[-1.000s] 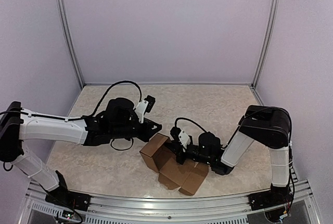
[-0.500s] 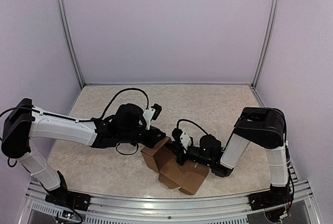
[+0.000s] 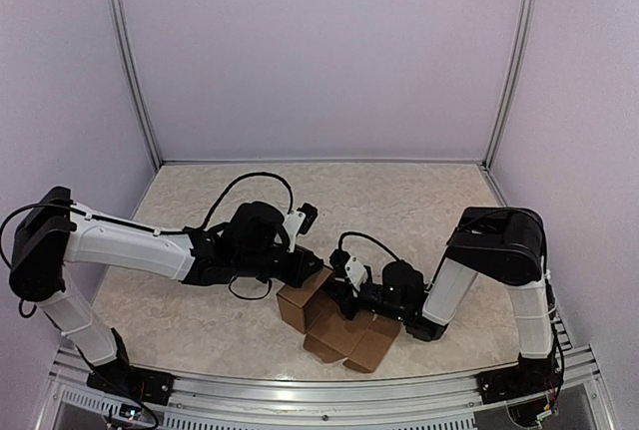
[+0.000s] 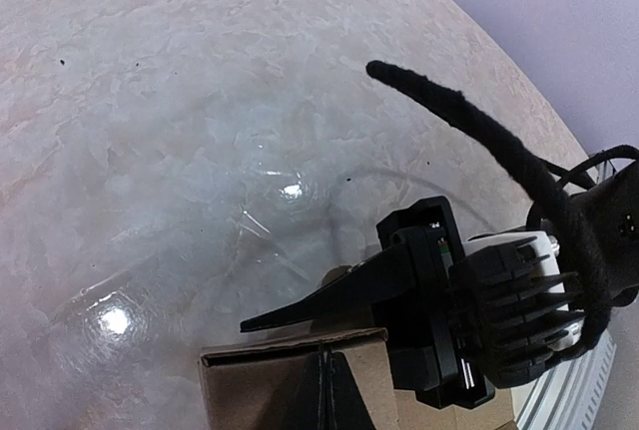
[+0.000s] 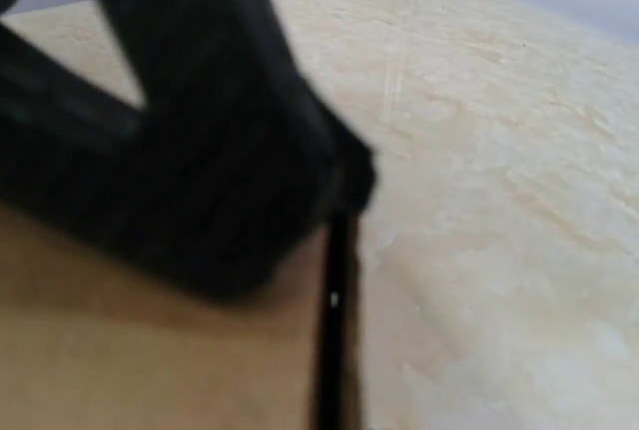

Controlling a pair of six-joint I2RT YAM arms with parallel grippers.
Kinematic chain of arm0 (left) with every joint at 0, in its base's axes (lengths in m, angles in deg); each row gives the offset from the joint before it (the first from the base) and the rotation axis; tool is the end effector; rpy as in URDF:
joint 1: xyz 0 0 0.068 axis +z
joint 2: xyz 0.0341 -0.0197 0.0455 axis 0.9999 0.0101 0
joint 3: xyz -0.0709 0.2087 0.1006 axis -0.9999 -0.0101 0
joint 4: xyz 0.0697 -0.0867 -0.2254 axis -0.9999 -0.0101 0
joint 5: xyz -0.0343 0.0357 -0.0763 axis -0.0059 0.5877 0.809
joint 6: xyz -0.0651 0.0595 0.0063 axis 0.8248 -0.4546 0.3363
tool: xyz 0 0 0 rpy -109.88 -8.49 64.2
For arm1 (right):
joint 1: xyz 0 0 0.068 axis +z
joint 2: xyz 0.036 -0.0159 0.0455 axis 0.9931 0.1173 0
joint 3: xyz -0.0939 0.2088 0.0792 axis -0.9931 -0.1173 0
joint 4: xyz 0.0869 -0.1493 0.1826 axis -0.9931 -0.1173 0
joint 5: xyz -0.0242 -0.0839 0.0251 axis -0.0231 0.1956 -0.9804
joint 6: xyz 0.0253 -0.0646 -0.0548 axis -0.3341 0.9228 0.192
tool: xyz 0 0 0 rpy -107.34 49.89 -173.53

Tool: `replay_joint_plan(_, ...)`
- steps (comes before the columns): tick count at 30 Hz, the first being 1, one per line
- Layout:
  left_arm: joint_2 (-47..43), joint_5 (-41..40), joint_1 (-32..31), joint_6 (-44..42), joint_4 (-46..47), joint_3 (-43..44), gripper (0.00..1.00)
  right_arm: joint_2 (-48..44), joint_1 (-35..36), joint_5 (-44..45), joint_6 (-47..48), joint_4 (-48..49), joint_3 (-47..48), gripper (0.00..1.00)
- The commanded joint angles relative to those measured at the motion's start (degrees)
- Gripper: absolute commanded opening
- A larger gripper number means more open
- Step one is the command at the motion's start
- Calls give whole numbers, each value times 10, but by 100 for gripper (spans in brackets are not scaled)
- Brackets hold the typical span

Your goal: Fold the paper box

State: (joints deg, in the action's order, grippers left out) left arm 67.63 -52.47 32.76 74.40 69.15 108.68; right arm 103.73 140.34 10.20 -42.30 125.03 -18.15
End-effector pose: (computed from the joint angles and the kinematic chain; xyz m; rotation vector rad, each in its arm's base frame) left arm 0.2026 -0.3146 0.1481 0.6667 2.1904 -0.8329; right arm 0.1985 0.3135 0.0540 -0.8692 1.5520 0.7836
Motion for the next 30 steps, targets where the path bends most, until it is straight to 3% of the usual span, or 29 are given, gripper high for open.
replay_joint_plan(1, 9, 0, -3, 4, -17, 16, 0, 19, 0, 12, 3, 33, 6, 20)
replay_joint_plan(21, 14, 1, -4, 7, -19, 17, 0, 42, 13, 60, -3, 46, 57, 20)
replay_joint_plan(24, 14, 0, -4, 7, -19, 16, 0, 44, 15, 63, -5, 47, 59, 0)
replay_joint_plan(30, 12, -1, -3, 8, -19, 12, 0, 44, 22, 75, 2, 50, 58, 0)
